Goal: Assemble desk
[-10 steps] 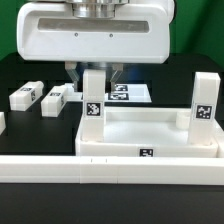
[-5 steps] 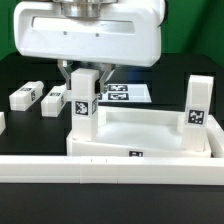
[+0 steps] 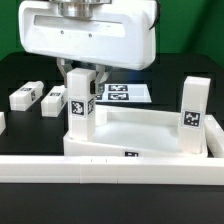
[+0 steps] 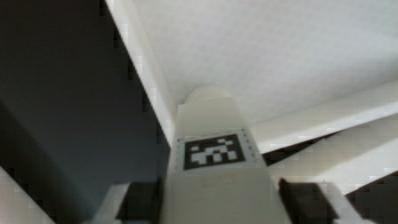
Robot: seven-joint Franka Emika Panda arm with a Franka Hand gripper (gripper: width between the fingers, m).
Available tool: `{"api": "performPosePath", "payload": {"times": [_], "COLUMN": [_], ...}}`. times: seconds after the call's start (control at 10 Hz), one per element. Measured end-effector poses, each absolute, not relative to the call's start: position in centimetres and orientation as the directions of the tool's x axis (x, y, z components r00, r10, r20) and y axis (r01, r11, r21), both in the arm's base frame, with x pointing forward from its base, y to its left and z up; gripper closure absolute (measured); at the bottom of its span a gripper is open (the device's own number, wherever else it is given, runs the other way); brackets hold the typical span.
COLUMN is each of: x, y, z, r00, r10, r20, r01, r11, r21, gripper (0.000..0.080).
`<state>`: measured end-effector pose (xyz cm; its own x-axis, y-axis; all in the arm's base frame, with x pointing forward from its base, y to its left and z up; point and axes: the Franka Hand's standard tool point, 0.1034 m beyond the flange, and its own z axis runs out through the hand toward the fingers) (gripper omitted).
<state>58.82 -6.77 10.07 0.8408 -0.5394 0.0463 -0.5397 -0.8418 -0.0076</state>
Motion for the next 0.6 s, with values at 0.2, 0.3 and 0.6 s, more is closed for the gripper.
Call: {"api": "performPosePath", "payload": {"times": [0.2, 0.3, 0.6], "x": [58.8, 58.8, 56.9], "y": [-6.5, -6.1, -3.4], "z": [10.2, 10.7, 13.1], "r00": [0.839, 0.838, 0.806], "r10": [-0.542, -0.545, -0.592], "r20": [0.045, 0.042, 0.020], "r01": [-0.542, -0.545, -0.590], "r11": [-0.840, -0.839, -0.806], "r21": [-0.011, -0.015, -0.041], "gripper": [0.0256, 0.0256, 0.0156]}}
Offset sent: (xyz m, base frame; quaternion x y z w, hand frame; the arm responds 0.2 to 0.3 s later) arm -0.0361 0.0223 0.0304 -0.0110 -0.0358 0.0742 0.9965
